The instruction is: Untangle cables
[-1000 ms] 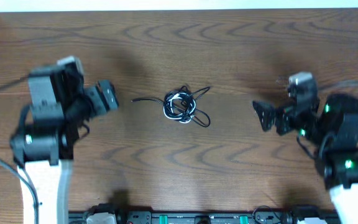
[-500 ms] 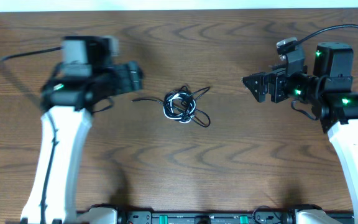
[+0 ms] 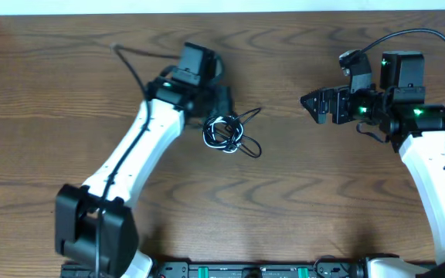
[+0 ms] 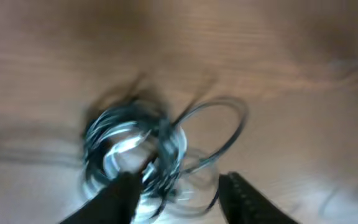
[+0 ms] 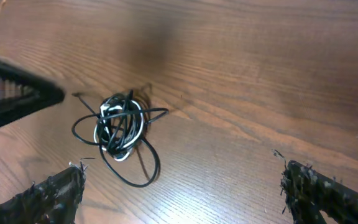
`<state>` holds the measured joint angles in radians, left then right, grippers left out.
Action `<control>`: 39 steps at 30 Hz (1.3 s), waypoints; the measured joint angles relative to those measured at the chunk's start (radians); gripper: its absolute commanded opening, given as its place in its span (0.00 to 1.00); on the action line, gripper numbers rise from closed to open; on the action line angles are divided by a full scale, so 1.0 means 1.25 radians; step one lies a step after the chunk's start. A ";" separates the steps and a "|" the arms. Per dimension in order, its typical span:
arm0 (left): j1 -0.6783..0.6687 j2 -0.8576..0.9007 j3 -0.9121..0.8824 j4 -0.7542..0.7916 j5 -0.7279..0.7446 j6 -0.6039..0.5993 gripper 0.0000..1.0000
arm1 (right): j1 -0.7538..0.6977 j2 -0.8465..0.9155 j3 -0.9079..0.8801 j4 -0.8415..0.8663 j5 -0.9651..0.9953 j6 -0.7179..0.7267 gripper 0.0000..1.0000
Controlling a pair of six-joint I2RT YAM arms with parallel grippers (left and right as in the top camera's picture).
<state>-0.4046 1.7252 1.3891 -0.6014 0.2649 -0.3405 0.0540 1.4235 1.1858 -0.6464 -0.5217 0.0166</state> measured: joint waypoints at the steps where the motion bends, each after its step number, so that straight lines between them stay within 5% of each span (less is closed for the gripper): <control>1: -0.012 0.012 0.001 0.020 -0.002 0.001 0.49 | 0.000 0.003 0.000 0.000 0.001 0.001 0.99; 17: -0.093 0.145 0.001 0.062 -0.021 0.029 0.53 | 0.000 0.008 0.000 -0.018 0.002 0.002 0.99; 19: -0.093 0.147 0.001 0.059 -0.033 0.038 0.41 | 0.000 0.008 0.000 -0.018 0.002 0.002 0.99; 21: -0.093 0.153 0.001 0.054 -0.046 0.039 0.08 | 0.000 0.008 0.000 -0.018 0.002 0.002 0.99; 31: -0.078 0.154 0.036 0.051 -0.068 0.034 0.07 | 0.000 0.008 0.000 -0.009 0.002 0.008 0.99; 39: -0.049 -0.053 0.132 0.070 -0.073 -0.085 0.07 | 0.038 0.008 0.000 0.025 0.001 0.023 0.99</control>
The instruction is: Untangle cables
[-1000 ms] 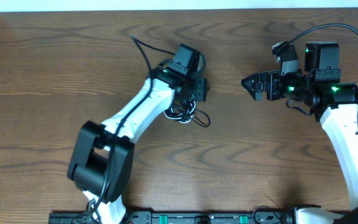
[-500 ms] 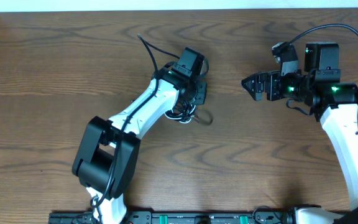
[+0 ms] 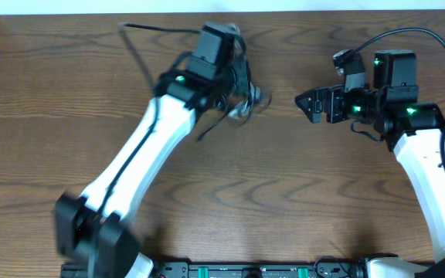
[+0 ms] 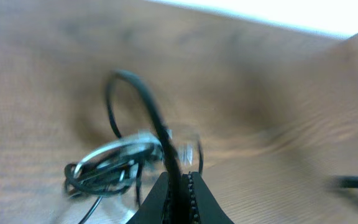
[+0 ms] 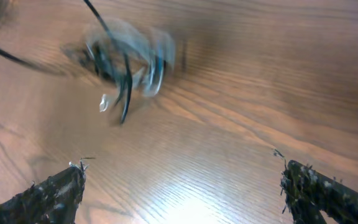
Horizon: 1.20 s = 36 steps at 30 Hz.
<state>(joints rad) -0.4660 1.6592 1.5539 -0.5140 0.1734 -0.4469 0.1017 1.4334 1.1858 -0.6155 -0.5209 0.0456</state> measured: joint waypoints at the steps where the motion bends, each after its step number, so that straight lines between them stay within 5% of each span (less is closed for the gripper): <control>1: 0.000 -0.025 0.005 0.000 0.000 -0.009 0.08 | 0.008 0.000 0.000 0.004 0.000 0.000 0.98; 7: -0.001 -0.115 0.014 -0.015 0.001 -0.050 0.07 | 0.049 0.000 0.000 0.055 -0.002 0.028 0.93; 36: -0.001 -0.112 0.013 -0.042 0.013 -0.084 0.07 | 0.137 0.072 0.000 0.187 -0.002 0.153 0.73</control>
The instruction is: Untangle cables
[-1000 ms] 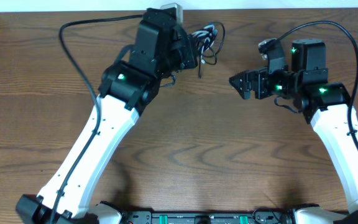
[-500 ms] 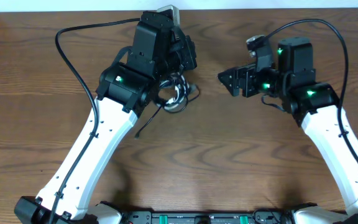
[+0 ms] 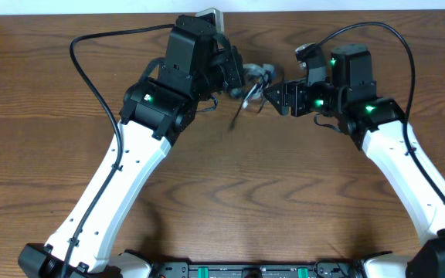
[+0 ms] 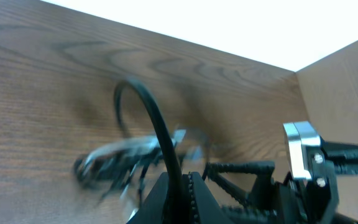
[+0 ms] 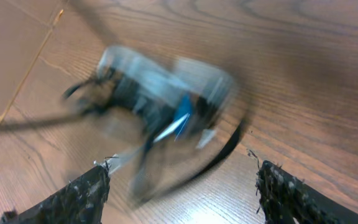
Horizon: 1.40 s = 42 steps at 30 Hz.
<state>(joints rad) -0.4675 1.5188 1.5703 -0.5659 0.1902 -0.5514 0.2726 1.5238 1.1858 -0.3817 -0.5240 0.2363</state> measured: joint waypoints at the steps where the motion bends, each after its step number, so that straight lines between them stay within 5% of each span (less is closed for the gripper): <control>1: 0.000 0.000 0.000 -0.002 0.002 0.000 0.07 | 0.000 0.005 0.000 0.008 0.000 0.011 0.71; 26: 0.000 0.000 0.000 -0.006 0.005 -0.002 0.07 | 0.074 0.152 0.000 0.131 -0.001 0.258 0.64; 35: 0.000 0.000 0.000 -0.011 0.005 -0.002 0.08 | 0.077 0.190 0.000 0.173 0.010 0.280 0.29; 42: 0.000 0.000 0.000 -0.011 0.005 -0.002 0.07 | 0.082 0.190 0.000 0.178 0.016 0.284 0.29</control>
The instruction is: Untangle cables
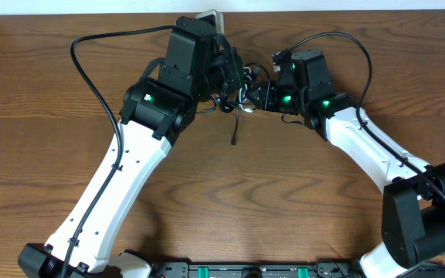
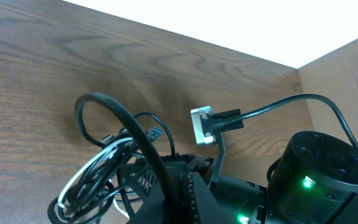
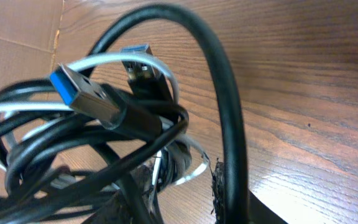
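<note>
A tangle of black and white cables point(image 1: 238, 91) hangs between both grippers near the table's far edge. My left gripper point(image 2: 179, 194) is shut on a thick black cable point(image 2: 135, 134) that arches up out of its jaws; the bundle point(image 2: 95, 180) hangs to its left. My right gripper point(image 3: 176, 200) is pushed into the tangle, its fingers point(image 3: 229, 193) drawn in on several black and white strands. Two blue-tipped USB plugs point(image 3: 73, 84) stick out of the bundle. One loose black end point(image 1: 235, 133) dangles toward the table.
The wooden table point(image 1: 284, 208) spreads out toward the front. My arms' own supply cables point(image 1: 91, 46) loop beside each arm. A cardboard wall point(image 2: 353, 68) stands at the right beyond the table's far edge.
My right gripper stood open just short of the swinging bundle; now it is in the bundle with its fingers drawn in on strands. The left gripper holds where it was.
The tangle lay on mid-table with my left gripper open over it and the right gripper open far to the right. Then the left gripper was shut on a black cable, with the bundle nearer the far edge. Now both grippers hold it there.
</note>
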`<state>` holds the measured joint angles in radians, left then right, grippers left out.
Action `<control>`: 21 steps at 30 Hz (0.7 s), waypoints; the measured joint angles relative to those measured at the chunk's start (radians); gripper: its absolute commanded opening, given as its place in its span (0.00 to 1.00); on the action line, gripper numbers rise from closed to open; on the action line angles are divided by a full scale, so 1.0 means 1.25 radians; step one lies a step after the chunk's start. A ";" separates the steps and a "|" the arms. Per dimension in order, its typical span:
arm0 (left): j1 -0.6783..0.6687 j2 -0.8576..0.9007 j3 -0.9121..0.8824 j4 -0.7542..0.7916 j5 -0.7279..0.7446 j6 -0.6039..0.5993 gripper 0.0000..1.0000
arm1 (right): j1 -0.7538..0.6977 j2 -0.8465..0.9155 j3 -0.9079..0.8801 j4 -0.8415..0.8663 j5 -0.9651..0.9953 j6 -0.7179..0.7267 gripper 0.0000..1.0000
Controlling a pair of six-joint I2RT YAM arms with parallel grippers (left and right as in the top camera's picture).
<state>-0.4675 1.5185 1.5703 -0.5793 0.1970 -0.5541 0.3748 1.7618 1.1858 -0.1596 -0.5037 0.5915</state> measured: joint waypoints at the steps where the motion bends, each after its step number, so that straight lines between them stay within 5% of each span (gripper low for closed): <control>1: 0.000 0.000 0.000 0.000 0.000 0.000 0.07 | 0.001 0.000 0.000 0.003 0.000 0.000 0.27; 7: 0.000 0.000 0.000 0.000 0.000 0.000 0.08 | 0.002 0.000 0.000 0.000 0.002 0.002 0.02; 21: 0.099 0.000 -0.009 -0.016 0.016 0.004 0.08 | -0.061 -0.002 0.013 -0.206 0.094 -0.007 0.01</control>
<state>-0.3439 1.5188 1.5589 -0.5987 0.2176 -0.5495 0.2981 1.7592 1.2026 -0.4168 -0.3862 0.5823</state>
